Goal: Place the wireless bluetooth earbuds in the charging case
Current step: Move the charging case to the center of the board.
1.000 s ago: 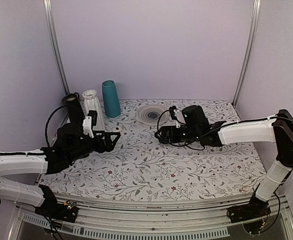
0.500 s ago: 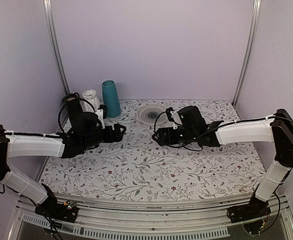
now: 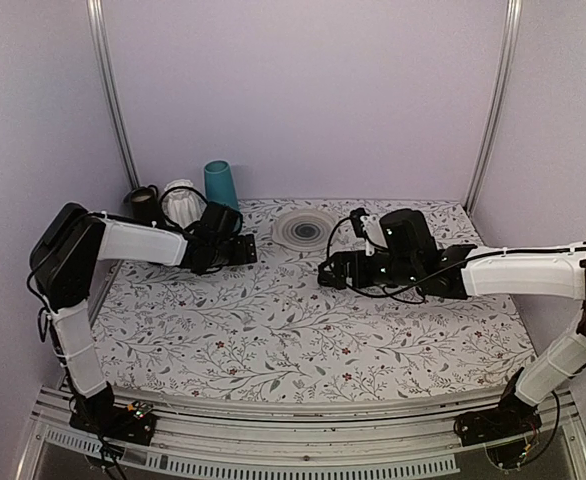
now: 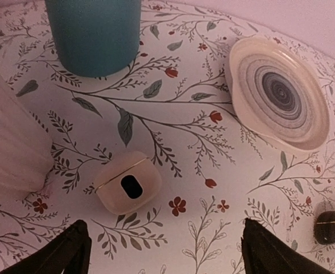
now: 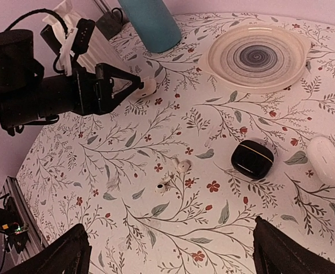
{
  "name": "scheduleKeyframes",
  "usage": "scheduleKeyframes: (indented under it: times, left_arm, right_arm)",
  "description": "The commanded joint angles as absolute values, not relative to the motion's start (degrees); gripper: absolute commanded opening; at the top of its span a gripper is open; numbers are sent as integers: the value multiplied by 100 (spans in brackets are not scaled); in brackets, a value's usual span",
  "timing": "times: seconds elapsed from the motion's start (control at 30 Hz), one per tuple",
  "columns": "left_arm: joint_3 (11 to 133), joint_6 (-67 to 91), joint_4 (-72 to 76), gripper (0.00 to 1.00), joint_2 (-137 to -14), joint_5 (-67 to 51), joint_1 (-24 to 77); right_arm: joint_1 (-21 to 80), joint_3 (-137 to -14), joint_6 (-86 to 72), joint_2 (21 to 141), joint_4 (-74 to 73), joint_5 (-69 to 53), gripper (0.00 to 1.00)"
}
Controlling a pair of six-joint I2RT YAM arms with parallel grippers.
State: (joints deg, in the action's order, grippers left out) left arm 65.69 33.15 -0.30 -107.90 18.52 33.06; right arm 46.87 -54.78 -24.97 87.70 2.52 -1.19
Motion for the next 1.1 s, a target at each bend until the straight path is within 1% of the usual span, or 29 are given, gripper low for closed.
scheduleKeyframes:
  times: [0.0,0.17,0.4,0.6,0.67,0.77,0.9,1.0,1.07]
  left_arm:
    - [7136,3504,-462,92,-11393,2115,3163]
    - [7642,3761,-745,92,-12003,2239,3067]
    - [8074,3986,-933,94,-12535,2214,2909]
    - [8192,3991,-967,90,-12801,2222,2835]
    - [8200,3962,-961,84,-12869,2207,2830]
    - [8129,3885,-878,70,-12889,2128,2830]
    - [7845,3719,-561,54,-12708,2011,2863]
    - [7701,3548,-446,46,-12560,1924,2905]
    - [7556,3394,-345,44,-12410,1923,2983]
  right_arm:
    - [4713,-5251,-2567,8444,203,109,99]
    - [4716,-5135,-2599,8303,237,128,99]
    - [4713,-5112,-2610,8210,166,151,99]
    - [4715,-5034,-2628,8063,155,177,99]
    - [4713,-5025,-2633,8025,126,199,99]
    - [4712,-4971,-2657,7960,150,235,99]
    - [4711,-4938,-2667,7968,173,203,99]
    - [4719,-4966,-2663,8009,167,202,99]
    - [4718,-4970,-2661,8021,197,211,99]
